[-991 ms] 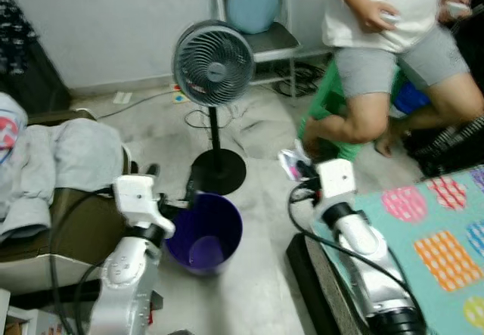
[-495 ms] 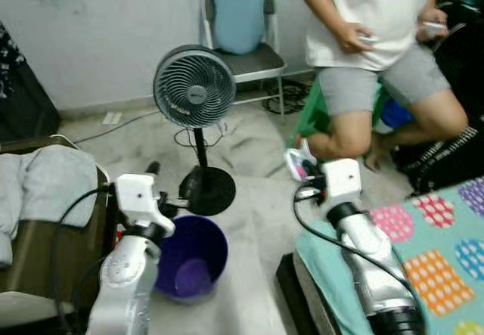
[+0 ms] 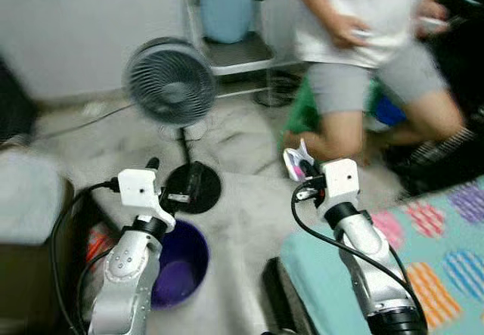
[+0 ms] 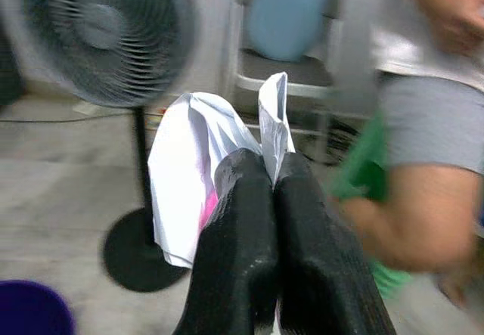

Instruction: Clean up the room

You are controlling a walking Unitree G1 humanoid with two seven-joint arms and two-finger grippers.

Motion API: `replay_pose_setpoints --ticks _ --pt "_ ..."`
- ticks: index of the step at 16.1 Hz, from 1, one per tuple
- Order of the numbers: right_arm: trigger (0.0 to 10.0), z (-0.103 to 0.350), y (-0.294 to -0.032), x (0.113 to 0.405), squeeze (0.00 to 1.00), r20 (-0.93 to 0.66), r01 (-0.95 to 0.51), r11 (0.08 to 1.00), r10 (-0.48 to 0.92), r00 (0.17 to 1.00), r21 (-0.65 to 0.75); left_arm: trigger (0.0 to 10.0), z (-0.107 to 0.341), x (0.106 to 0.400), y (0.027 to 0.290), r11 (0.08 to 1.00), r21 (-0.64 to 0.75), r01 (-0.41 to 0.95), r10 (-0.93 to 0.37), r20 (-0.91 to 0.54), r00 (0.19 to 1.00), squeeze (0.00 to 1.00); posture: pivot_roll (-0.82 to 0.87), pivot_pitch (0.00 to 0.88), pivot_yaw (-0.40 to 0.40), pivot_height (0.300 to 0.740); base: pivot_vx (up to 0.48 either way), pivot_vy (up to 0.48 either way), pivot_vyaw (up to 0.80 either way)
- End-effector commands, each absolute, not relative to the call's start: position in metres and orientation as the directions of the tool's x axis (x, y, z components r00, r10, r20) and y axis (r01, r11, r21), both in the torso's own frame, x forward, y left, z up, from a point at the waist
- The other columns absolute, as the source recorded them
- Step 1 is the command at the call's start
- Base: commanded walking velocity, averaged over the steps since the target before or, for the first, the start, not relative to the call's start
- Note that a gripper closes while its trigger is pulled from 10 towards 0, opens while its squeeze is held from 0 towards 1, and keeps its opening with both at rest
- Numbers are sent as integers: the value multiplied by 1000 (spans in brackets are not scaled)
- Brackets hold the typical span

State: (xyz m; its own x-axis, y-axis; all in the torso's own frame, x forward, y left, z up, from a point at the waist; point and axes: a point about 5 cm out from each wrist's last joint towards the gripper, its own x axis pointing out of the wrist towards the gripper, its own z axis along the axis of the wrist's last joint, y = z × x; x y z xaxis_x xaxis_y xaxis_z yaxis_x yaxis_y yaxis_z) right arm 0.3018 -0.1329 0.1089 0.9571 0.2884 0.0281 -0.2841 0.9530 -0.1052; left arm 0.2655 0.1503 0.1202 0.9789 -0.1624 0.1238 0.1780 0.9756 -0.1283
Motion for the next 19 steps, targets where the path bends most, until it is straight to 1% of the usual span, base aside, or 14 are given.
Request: replay_pose_setpoints --ticks 1,6,13,18,19 --pt "10000 112 -126 302 0 43 -313 944 319 947 -108 10000 116 264 157 982 -116 150 -138 103 985 0 19 114 -24 740 0 0 800" --pt "10000 112 -125 302 0 44 -320 941 326 944 -110 10000 116 263 156 983 -107 152 -141 103 985 0 22 109 -25 740 0 0 800" --pt "10000 114 -124 301 0 49 -323 940 330 943 -113 10000 120 263 153 977 -102 188 -176 117 978 0 14 141 -24 740 0 0 570" --pt "10000 117 -122 304 0 57 -322 939 330 942 -117 10000 123 266 158 984 -88 154 -143 129 981 0 16 153 -25 740 0 0 569" --pt "10000 118 -121 305 0 61 -321 940 329 942 -113 10000 123 265 157 983 -82 164 -153 129 980 0 17 152 -26 740 0 0 0"
